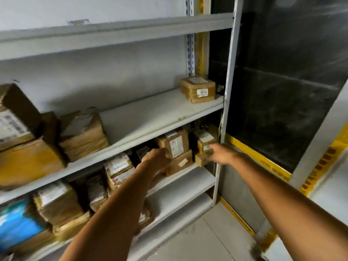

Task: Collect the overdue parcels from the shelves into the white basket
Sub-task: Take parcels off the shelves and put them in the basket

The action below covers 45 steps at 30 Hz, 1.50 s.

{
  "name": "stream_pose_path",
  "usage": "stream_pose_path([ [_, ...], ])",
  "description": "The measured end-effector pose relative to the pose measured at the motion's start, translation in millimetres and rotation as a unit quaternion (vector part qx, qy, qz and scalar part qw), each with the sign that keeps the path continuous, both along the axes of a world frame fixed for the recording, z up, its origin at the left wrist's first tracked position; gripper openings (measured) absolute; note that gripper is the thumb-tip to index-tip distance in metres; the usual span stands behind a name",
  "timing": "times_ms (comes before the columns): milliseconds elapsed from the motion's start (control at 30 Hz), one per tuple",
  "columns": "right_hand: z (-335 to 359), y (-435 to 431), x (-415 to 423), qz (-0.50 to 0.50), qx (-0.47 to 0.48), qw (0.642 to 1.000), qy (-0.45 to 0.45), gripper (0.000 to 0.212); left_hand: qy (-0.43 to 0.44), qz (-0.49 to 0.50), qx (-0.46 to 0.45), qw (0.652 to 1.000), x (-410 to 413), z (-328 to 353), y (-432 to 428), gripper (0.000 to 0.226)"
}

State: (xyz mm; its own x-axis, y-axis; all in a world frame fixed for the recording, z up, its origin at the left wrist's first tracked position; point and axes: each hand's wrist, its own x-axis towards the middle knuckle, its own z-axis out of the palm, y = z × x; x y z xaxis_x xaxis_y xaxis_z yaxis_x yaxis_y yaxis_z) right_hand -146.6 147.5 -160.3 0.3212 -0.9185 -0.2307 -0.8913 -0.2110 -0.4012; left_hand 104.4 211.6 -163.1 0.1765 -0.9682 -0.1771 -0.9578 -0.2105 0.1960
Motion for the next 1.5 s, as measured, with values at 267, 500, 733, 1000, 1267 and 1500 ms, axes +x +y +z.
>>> stream_pose_path([
  [267,43.2,-20.9,99.5,0.164,-0.01,0.986,-0.032,0.037,-0.013,0.192,-0.064,0.979,59.6,36.6,84.5,0.036],
  [500,75.9,14.5,189.0,0.275,-0.053,0.959,-0.032,0.05,-0.02,0.288,-0.096,0.953,110.4,66.7,164.0,0.026],
  [733,97.2,35.0,244.8,0.295,-0.08,0.948,-0.087,0.048,0.02,0.334,-0.188,0.924,149.8,72.9,179.8,0.039],
  [1000,92.8,38.0,285.3,0.274,-0.047,0.938,-0.207,0.046,0.097,0.346,-0.312,0.879,164.2,71.7,163.3,0.042],
  [1267,89.9,2.7,322.0,0.268,-0.032,0.921,-0.28,0.047,0.118,0.372,-0.357,0.849,166.6,69.7,129.0,0.053],
  [1500,80.0,-17.8,338.3,0.306,-0.009,0.903,-0.3,0.047,0.156,0.398,-0.372,0.824,176.3,67.0,117.8,0.065],
])
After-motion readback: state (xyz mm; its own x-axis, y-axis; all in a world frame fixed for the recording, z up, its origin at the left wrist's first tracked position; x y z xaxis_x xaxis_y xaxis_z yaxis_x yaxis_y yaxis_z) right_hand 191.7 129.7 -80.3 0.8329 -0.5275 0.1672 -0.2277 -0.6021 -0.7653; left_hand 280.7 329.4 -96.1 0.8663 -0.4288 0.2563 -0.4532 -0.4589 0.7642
